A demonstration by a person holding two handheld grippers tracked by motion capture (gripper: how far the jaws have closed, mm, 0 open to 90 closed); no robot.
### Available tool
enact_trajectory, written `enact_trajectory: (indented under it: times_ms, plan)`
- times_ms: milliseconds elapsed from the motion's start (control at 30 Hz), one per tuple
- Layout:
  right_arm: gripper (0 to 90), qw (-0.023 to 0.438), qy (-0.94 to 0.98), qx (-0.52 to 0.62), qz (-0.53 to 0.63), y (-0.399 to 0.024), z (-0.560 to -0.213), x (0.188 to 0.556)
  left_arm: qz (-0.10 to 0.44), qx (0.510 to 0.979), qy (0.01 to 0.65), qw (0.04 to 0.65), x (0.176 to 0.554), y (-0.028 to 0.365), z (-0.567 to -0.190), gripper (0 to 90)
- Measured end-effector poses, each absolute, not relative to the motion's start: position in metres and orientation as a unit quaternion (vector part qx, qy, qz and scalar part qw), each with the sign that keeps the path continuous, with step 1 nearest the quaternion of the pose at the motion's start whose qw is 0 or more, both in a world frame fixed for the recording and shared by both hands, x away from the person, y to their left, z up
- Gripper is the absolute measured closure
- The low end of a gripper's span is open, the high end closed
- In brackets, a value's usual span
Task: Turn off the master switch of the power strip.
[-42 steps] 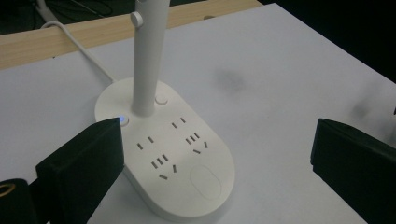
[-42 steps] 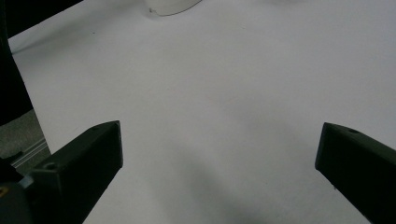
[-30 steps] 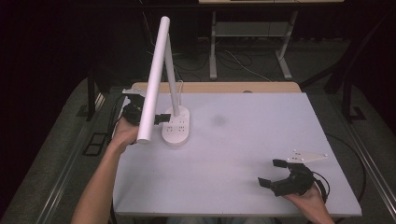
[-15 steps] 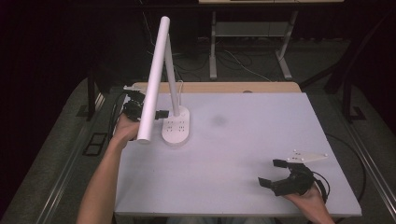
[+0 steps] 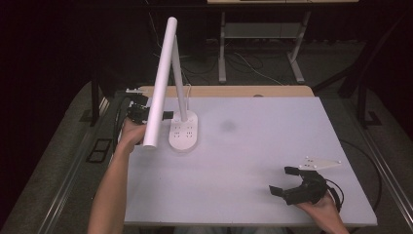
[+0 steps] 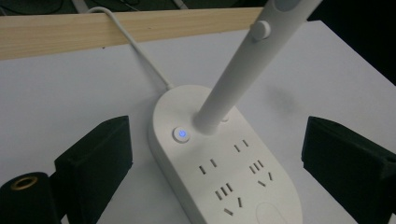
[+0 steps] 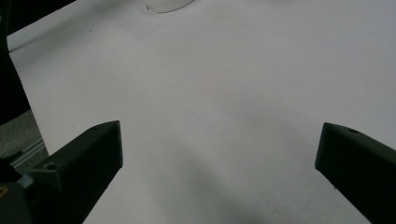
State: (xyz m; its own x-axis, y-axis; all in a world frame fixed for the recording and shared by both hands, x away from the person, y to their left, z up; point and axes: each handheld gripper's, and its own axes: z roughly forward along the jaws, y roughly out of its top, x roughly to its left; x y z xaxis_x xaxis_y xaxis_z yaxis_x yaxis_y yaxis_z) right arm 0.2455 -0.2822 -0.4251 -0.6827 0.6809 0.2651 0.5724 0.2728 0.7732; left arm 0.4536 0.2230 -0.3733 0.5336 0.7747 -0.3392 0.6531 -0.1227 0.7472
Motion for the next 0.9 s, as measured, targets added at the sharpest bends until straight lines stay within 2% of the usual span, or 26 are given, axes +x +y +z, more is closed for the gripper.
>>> enact_trajectory:
  times_ms: [567, 700, 900]
  plan:
    - [0.1, 0.057, 0.797, 0.395, 0.454, -0.282, -0.425, 0.246, 0.059, 0.720, 0.519, 0.457, 0.468, 0.220, -0.386, 17.6]
    - [0.1, 0.058, 0.797, 0.394, 0.454, -0.282, -0.425, 0.245, 0.065, 0.717, 0.518, 0.461, 0.470, 0.217, -0.385, 22.2]
    - [0.1, 0.058, 0.798, 0.394, 0.452, -0.282, -0.425, 0.246, 0.070, 0.714, 0.522, 0.460, 0.473, 0.214, -0.387, 33.7]
